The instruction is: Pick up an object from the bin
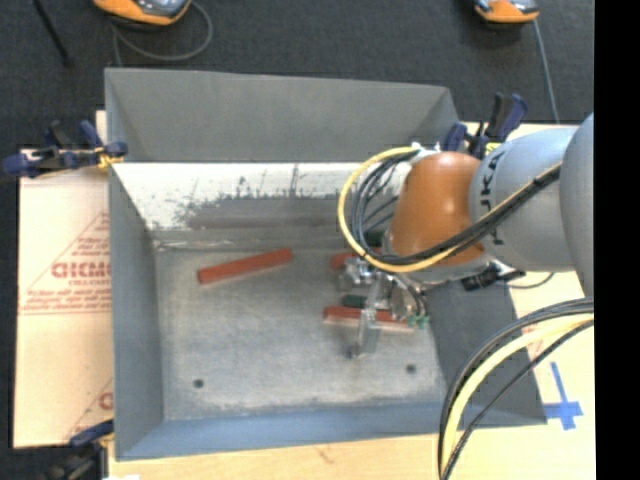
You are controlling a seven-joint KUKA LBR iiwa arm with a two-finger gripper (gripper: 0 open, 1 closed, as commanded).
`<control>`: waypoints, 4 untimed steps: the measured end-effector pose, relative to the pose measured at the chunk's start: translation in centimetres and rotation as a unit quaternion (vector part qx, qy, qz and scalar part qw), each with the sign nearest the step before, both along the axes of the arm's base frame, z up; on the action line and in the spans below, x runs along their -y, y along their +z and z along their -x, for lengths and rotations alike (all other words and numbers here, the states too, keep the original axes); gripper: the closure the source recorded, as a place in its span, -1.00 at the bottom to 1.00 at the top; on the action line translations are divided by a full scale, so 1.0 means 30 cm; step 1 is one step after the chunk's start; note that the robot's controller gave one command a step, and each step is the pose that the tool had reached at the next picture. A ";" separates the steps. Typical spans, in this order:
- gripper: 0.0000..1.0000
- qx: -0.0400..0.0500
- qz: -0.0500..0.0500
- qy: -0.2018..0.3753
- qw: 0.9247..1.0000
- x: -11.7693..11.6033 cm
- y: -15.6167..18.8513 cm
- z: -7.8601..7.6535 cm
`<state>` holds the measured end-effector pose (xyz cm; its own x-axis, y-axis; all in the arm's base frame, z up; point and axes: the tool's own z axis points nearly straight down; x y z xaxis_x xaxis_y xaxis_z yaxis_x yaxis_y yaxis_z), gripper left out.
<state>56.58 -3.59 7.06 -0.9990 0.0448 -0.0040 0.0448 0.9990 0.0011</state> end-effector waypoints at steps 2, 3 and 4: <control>-1.00 0.000 0.000 -0.001 1.000 -0.001 0.000 0.000; 1.00 0.000 0.000 -0.002 1.000 -0.001 0.001 -0.001; 1.00 -0.003 0.001 0.012 1.000 0.037 0.015 0.022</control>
Offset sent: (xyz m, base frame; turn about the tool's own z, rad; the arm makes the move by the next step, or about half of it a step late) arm 0.0000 0.0000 0.0000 0.0000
